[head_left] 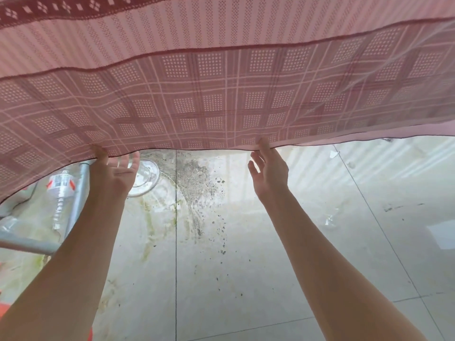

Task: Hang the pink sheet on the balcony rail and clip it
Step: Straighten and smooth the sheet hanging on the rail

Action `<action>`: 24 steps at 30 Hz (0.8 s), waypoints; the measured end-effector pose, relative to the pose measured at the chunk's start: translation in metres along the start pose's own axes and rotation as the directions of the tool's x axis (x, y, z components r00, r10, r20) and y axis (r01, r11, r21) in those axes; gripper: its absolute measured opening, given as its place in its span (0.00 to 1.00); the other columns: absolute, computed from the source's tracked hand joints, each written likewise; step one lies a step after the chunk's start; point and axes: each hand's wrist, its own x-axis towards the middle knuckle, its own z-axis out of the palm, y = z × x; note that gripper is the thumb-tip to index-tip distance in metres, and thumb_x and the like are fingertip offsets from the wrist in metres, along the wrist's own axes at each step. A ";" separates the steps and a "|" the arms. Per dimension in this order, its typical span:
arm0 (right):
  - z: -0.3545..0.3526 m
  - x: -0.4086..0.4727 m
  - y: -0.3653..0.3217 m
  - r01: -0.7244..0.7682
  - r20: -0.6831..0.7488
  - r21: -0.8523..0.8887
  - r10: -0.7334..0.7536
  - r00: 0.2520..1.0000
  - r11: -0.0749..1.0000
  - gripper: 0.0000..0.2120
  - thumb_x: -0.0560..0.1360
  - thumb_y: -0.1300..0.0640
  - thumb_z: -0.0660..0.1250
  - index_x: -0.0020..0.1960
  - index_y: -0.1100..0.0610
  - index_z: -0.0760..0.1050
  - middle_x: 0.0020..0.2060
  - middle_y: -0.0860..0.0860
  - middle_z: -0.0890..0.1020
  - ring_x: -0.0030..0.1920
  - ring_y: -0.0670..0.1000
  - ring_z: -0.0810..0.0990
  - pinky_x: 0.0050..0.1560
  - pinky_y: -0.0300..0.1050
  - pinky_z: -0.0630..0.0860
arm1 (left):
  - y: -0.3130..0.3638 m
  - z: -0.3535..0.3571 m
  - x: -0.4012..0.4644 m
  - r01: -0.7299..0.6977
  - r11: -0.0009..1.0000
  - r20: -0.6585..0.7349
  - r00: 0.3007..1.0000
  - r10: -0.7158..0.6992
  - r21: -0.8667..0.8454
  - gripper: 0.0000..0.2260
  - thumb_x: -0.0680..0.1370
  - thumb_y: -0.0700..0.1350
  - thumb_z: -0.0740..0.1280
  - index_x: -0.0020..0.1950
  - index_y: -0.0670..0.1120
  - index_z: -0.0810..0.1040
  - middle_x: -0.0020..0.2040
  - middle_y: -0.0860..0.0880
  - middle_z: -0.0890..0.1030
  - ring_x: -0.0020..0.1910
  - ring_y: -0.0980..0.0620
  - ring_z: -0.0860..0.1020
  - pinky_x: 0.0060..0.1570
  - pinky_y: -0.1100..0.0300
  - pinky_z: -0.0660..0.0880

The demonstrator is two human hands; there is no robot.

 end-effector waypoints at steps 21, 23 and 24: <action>-0.138 0.039 -0.146 -0.053 0.206 0.230 0.005 0.979 0.972 0.16 0.73 0.45 0.67 0.53 0.55 0.76 0.50 0.50 0.80 0.58 0.52 0.78 0.60 0.50 0.74 | -0.212 0.101 -0.138 0.300 0.856 0.390 0.792 -0.469 0.421 0.06 0.76 0.47 0.66 0.52 0.53 0.76 0.64 0.50 0.74 0.62 0.49 0.75 0.62 0.47 0.71; -0.146 0.047 -0.164 0.006 0.098 0.366 -0.044 0.994 0.931 0.12 0.74 0.48 0.67 0.50 0.55 0.75 0.47 0.50 0.80 0.53 0.51 0.79 0.56 0.48 0.75 | -0.227 0.111 -0.143 0.314 0.865 0.379 0.802 -0.462 0.391 0.06 0.75 0.47 0.67 0.52 0.52 0.76 0.65 0.50 0.74 0.61 0.50 0.75 0.63 0.48 0.71; -0.152 0.051 -0.171 0.039 0.047 0.396 -0.063 0.997 0.918 0.10 0.74 0.49 0.67 0.48 0.55 0.75 0.44 0.49 0.79 0.50 0.50 0.79 0.53 0.46 0.75 | -0.234 0.114 -0.146 0.320 0.864 0.378 0.800 -0.466 0.388 0.06 0.75 0.47 0.68 0.52 0.52 0.76 0.65 0.51 0.73 0.61 0.50 0.75 0.63 0.48 0.71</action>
